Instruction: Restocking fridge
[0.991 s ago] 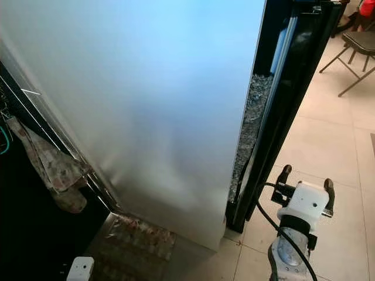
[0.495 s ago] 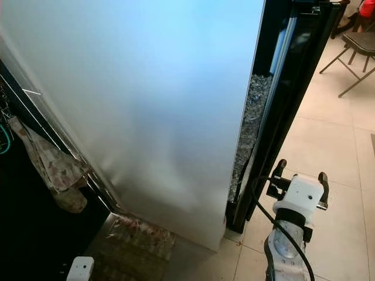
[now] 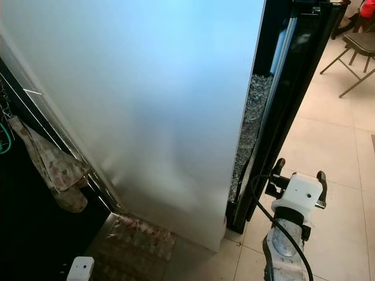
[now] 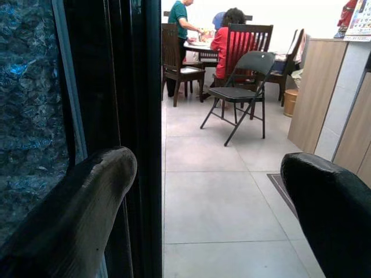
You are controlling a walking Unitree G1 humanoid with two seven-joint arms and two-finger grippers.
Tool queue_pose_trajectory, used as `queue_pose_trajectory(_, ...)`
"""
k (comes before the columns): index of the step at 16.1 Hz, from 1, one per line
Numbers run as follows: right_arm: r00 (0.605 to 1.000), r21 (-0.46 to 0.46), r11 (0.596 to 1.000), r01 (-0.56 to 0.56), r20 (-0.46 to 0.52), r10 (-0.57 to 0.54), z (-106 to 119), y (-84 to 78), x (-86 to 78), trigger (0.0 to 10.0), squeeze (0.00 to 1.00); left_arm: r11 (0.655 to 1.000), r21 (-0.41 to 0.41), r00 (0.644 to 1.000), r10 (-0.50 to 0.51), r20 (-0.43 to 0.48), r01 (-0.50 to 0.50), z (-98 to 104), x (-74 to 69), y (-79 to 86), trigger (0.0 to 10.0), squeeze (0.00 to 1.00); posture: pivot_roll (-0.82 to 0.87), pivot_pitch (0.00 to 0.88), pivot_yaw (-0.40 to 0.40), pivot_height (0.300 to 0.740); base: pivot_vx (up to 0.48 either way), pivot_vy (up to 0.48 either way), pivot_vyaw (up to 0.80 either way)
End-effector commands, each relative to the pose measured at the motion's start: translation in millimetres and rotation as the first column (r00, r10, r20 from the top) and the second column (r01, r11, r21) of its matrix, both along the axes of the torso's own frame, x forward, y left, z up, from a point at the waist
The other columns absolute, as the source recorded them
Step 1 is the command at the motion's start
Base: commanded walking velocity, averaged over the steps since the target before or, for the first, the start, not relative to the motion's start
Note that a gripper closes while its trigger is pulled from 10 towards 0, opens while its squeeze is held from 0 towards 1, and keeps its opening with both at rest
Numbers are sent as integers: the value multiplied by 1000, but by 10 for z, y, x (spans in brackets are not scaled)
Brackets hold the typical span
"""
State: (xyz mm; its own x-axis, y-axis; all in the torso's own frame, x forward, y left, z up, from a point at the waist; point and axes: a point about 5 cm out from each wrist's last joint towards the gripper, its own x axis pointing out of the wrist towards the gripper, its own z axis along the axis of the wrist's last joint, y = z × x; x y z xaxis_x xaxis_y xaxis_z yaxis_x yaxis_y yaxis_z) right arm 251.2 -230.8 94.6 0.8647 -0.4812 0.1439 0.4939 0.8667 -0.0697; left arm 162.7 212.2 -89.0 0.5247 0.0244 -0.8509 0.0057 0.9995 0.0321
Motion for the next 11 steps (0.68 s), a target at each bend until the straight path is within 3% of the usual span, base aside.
queue_pose_trajectory(1, 1000, 11, 1000, -18, 25, 17, 71, 46, 35, 10000, 0, 1000, 7, 1000, 1, -3, -1, 5, -9, 44, 10000, 0, -109, 0, 97, 740, 266, 0, 0)
queue_pose_trajectory(8, 999, 11, 999, -35, 29, 34, 99, 74, 48, 10000, 0, 1000, 0, 1000, 3, 0, -3, 3, -9, 31, 10000, 0, -112, 0, 93, 740, 269, 0, 0)
queue_pose_trajectory(11, 999, 15, 999, -40, 31, 39, 104, 93, 36, 10000, 0, 1000, -4, 1000, 5, 7, -5, 4, -8, 29, 10000, 0, -110, 0, 92, 740, 0, 0, 0)
